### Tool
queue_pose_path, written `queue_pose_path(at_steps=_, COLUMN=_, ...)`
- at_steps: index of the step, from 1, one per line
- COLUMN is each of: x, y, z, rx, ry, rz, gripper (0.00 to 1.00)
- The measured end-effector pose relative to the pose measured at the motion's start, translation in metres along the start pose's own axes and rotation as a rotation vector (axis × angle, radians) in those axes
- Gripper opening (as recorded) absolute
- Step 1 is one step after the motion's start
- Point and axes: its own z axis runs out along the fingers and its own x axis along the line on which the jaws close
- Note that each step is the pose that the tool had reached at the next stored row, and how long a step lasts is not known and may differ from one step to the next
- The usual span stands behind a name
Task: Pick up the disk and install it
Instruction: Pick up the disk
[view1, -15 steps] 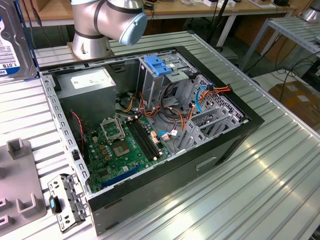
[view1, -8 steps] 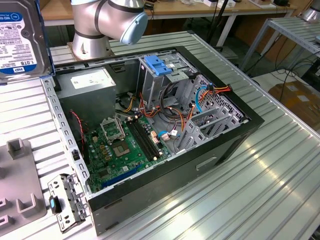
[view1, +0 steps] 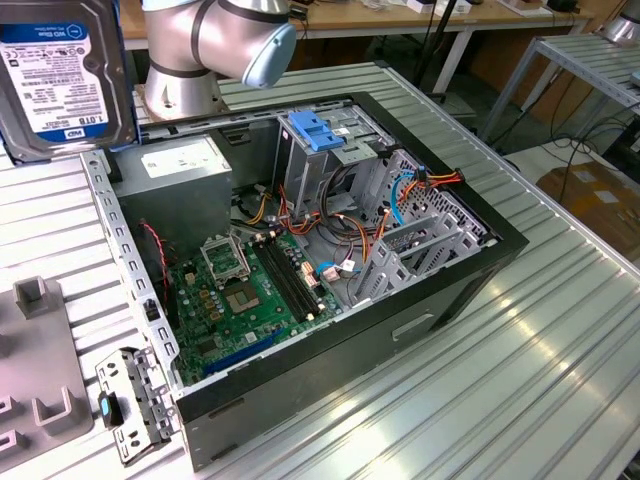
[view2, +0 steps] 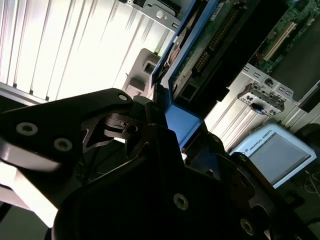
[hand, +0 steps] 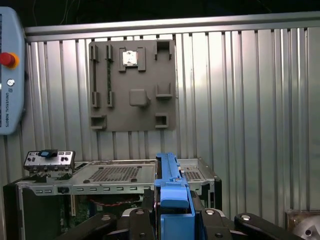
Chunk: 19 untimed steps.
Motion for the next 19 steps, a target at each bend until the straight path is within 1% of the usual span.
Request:
queue_pose_path(at_steps=2, x=-0.0004, y=-0.0088, z=0.0002, rx=0.0000, ry=0.0000, rz=0.000, gripper=0.37)
queue_pose_path(at_steps=4, x=-0.0007, y=-0.0134, z=0.0003, rx=-0.0001, ry=0.0000, rz=0.000, gripper=0.37)
queue_pose_path(at_steps=6, x=-0.0011, y=-0.0223, z=0.0006, rx=-0.0001, ry=0.0000, rz=0.000, gripper=0.37)
queue_pose_path(at_steps=7, x=-0.0011, y=-0.0250, z=0.0006, rx=-0.0002, ry=0.0001, rz=0.000, gripper=0.37)
queue_pose_path(at_steps=9, x=0.0006, y=-0.0278, z=0.0008, rx=-0.0002, ry=0.0000, rz=0.000, gripper=0.37)
queue_pose_path(at_steps=10, x=0.0032, y=-0.0286, z=0.0010, rx=-0.0002, ry=0.0000, rz=0.000, gripper=0.37)
queue_pose_path(at_steps=12, x=0.0134, y=-0.0303, z=0.0017, rx=-0.0002, ry=0.0000, rz=0.000, gripper=0.37)
queue_pose_path(at_steps=13, x=0.0176, y=-0.0318, z=0.0020, rx=-0.0003, ry=0.0000, rz=0.000, gripper=0.37)
queue_pose_path(at_steps=14, x=0.0220, y=-0.0350, z=0.0025, rx=-0.0006, ry=0.0000, rz=0.000, gripper=0.37)
queue_pose_path(at_steps=15, x=0.0240, y=-0.0376, z=0.0029, rx=-0.0007, ry=0.0000, rz=0.000, gripper=0.37)
queue_pose_path(at_steps=17, x=0.0259, y=-0.0425, z=0.0031, rx=-0.0013, ry=0.0002, rz=0.000, gripper=0.37)
queue_pose_path(at_steps=19, x=0.0273, y=-0.0507, z=0.0037, rx=-0.0015, ry=0.0002, rz=0.000, gripper=0.37)
